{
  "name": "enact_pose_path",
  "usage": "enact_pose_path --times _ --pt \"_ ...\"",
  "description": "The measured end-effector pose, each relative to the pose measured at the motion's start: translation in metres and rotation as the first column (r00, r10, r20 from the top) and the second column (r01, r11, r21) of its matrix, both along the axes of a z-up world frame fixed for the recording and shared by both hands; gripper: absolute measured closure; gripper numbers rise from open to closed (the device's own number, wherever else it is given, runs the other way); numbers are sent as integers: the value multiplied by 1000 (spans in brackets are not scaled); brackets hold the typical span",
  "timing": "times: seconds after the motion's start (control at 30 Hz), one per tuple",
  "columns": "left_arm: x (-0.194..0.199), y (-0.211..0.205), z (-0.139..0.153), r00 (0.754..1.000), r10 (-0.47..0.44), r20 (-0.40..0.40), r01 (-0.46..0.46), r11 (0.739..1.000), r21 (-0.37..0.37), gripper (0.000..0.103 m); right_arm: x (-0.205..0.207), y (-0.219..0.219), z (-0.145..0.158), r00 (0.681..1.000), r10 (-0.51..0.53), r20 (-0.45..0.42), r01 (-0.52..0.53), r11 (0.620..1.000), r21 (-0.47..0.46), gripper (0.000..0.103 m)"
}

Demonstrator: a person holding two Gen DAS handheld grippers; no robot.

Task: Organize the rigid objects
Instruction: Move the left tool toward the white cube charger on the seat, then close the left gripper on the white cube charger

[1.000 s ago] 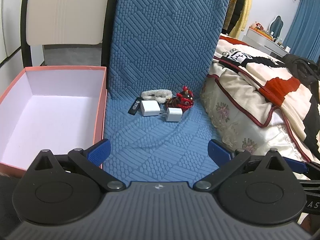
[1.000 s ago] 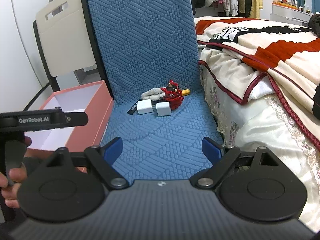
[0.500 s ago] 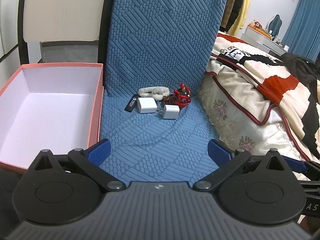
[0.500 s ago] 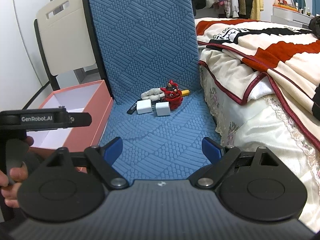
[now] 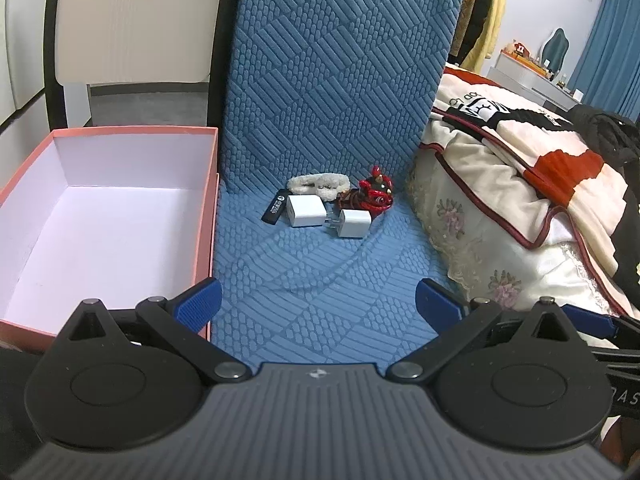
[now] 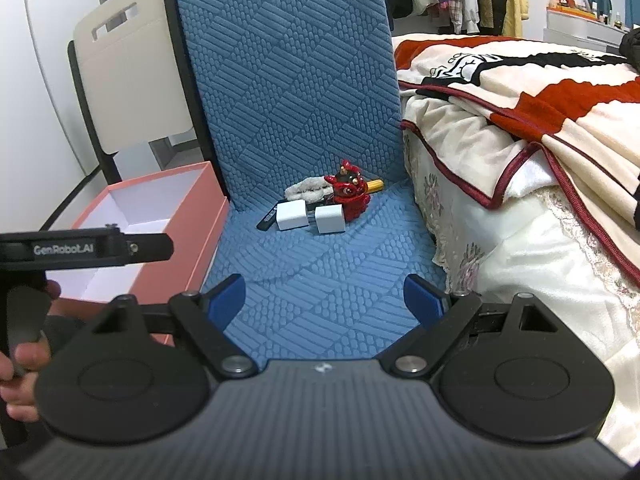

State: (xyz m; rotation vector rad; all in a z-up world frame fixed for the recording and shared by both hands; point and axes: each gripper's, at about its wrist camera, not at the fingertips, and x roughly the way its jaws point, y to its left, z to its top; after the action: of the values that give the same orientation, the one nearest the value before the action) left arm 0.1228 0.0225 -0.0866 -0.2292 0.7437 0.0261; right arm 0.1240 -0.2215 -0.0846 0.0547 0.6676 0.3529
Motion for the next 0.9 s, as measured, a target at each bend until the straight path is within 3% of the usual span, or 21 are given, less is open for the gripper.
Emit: enact_pose_path --times 0.4,0.9 --pt "8 4 -11 1000 -12 1 12 1000 -18 0 3 0 -8 1000 -13 6 13 1000 1 15" --pt "94 5 -43 998 -63 2 63 998 -28 0 53 22 -55 999 -39 -17 39 999 26 16"
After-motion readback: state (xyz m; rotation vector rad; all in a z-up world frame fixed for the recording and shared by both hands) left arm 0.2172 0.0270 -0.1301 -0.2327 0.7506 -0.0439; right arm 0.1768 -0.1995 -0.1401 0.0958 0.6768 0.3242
